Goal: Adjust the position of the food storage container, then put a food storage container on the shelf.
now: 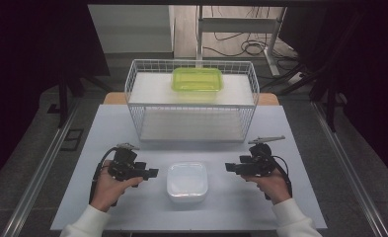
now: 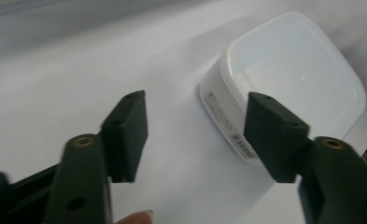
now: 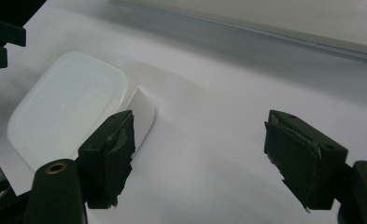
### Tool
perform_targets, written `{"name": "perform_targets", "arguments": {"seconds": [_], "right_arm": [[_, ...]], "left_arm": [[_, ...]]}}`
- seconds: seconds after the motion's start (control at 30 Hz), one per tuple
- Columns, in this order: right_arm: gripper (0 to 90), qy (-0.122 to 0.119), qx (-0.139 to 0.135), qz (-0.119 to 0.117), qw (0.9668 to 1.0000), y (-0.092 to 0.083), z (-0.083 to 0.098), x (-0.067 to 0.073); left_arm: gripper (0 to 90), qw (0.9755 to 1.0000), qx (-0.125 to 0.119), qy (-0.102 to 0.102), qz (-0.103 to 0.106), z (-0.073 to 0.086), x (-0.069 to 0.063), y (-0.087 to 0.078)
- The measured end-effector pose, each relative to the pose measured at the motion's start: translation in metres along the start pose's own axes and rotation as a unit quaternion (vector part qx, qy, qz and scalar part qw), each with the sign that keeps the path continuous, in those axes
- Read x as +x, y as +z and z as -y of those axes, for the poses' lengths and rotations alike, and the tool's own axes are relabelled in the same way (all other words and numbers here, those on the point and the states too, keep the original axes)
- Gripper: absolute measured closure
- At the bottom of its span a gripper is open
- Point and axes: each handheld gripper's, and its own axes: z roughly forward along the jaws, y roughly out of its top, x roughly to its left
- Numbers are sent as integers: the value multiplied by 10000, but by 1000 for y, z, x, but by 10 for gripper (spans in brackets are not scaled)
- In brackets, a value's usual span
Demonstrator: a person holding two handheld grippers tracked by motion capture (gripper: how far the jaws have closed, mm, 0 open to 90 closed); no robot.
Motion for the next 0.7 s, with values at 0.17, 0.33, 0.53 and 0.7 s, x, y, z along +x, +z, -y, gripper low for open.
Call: {"name": "perform_targets", "arguments": {"seconds": [0.17, 0.33, 0.53, 0.7], "right_arm": [[238, -84, 10, -36, 10000, 2, 1, 3], [218, -113, -61, -231, 9996, 5, 2, 6], [203, -129, -327, -331, 9988, 2, 4, 10], [204, -84, -335, -322, 9989, 1, 6, 12]], "left_arm": [[320, 9999, -80, -66, 5, 2, 1, -4], [316, 9996, -128, -195, 177, 1, 0, -5], [308, 9994, -97, -253, 235, 0, 0, -3], [302, 9985, -44, -287, 466, -1, -3, 4]]}}
